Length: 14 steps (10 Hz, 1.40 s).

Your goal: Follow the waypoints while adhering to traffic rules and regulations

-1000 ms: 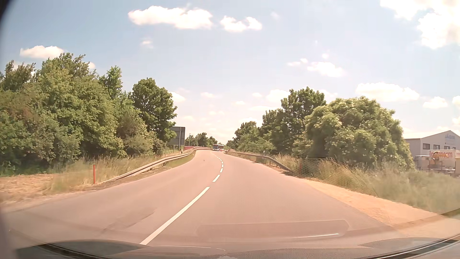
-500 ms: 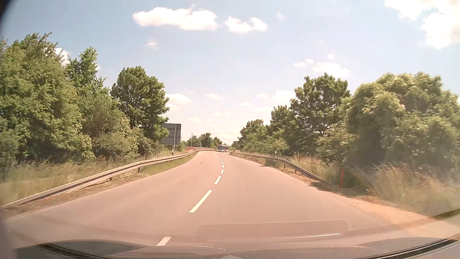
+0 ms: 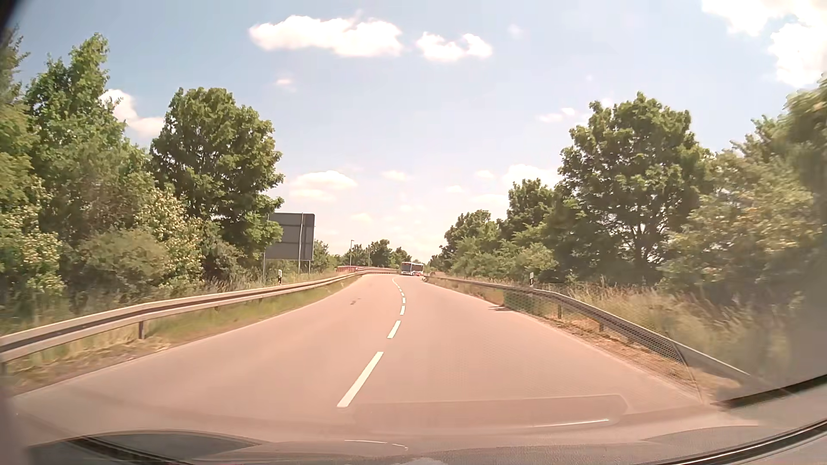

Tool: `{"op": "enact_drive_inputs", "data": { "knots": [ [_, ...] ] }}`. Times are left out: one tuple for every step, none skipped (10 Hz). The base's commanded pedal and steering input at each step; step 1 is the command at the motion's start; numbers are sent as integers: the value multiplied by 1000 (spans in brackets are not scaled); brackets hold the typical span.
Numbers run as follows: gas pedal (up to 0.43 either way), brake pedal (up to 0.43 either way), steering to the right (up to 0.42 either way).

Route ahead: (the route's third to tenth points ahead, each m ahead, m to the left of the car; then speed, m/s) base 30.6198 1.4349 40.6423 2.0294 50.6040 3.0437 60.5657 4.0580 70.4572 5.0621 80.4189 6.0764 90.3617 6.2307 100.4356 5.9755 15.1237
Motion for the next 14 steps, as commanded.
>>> {"op": "enact_drive_inputs", "data": {
  "knots": [
    [358, 12, -19],
    [358, 12, -19],
    [358, 12, -19],
    [350, 12, -20],
    [339, 12, -19],
    [339, 12, -19],
    [319, 12, -19],
    [311, 12, -19],
    [299, 12, -18],
    [299, 6, -16],
    [287, 12, -15],
    [280, 12, -12],
    [260, 12, -10],
    [248, 12, -8]
  ]
}}
